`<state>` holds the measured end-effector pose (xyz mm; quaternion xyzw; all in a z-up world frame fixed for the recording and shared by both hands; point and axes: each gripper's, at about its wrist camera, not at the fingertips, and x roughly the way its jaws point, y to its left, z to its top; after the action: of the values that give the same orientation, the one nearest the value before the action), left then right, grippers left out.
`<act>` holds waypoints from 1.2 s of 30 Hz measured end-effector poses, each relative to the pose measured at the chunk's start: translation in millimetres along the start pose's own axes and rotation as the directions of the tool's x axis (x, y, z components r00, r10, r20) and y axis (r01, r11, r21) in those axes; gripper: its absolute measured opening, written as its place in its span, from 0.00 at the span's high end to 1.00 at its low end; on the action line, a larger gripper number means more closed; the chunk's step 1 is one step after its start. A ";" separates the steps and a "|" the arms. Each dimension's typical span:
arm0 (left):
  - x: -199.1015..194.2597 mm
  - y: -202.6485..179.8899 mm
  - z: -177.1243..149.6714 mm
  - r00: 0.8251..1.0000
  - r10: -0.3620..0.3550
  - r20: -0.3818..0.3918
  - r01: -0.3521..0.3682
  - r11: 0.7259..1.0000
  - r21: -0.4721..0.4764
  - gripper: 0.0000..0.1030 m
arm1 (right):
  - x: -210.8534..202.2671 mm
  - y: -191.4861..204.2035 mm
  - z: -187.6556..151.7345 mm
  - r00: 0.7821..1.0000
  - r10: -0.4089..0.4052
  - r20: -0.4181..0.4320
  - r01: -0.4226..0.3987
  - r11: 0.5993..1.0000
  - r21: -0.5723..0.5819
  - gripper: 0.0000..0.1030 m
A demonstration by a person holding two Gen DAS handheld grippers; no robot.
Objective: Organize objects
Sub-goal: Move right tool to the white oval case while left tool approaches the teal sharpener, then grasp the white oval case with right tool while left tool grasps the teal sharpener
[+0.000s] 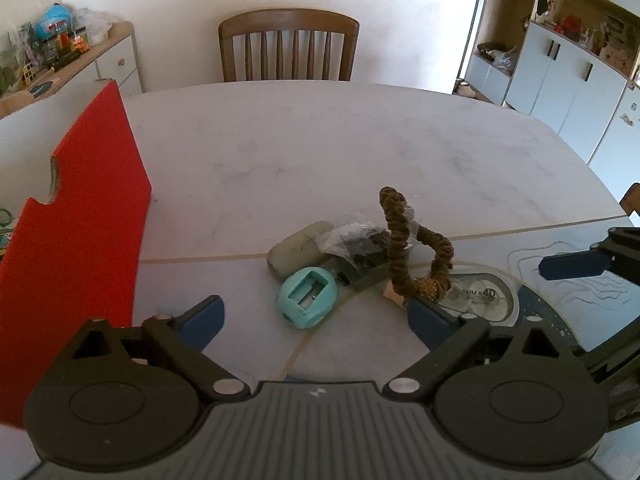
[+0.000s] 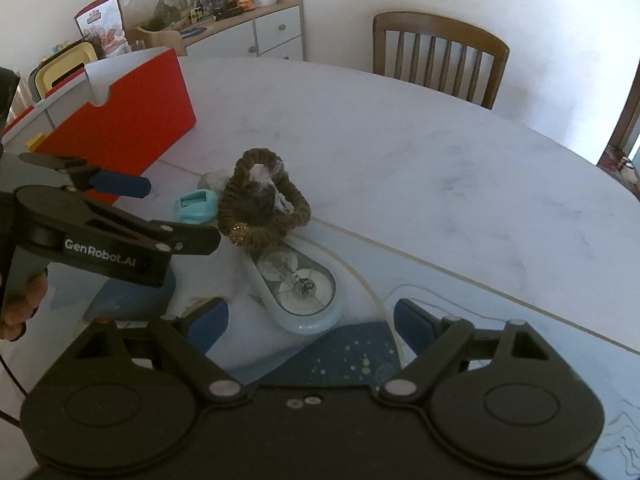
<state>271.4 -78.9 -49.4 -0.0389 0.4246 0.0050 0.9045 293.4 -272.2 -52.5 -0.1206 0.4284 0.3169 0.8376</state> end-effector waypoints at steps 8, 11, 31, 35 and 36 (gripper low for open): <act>11.1 2.5 0.8 0.999 -0.022 -0.026 0.022 1.000 0.003 0.30 | 16.1 -0.7 3.6 1.000 0.029 -0.010 -0.029 0.999 -0.015 0.25; 12.1 1.5 1.3 0.999 -0.027 -0.019 0.027 1.000 0.009 0.36 | 21.2 -2.8 3.7 0.999 0.033 -0.023 -0.033 0.999 -0.009 0.36; 2.1 -1.5 -4.6 0.999 -0.019 -0.039 0.020 1.000 0.019 0.67 | 7.3 2.6 -4.9 1.000 0.016 -0.027 -0.016 1.000 0.019 0.47; -8.4 -1.8 -12.6 0.999 -0.030 -0.038 0.030 0.999 0.014 0.67 | 0.4 7.5 -14.6 0.999 0.008 -0.035 -0.006 0.999 0.039 0.47; -12.0 -1.8 -14.8 0.999 -0.031 -0.038 0.031 0.999 0.012 0.67 | -1.9 9.1 -17.6 0.999 0.006 -0.038 -0.004 0.999 0.044 0.47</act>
<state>252.5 -81.5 -49.5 -0.0399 0.4408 -0.0123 0.8966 275.6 -274.4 -61.0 -0.1071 0.4514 0.3070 0.8310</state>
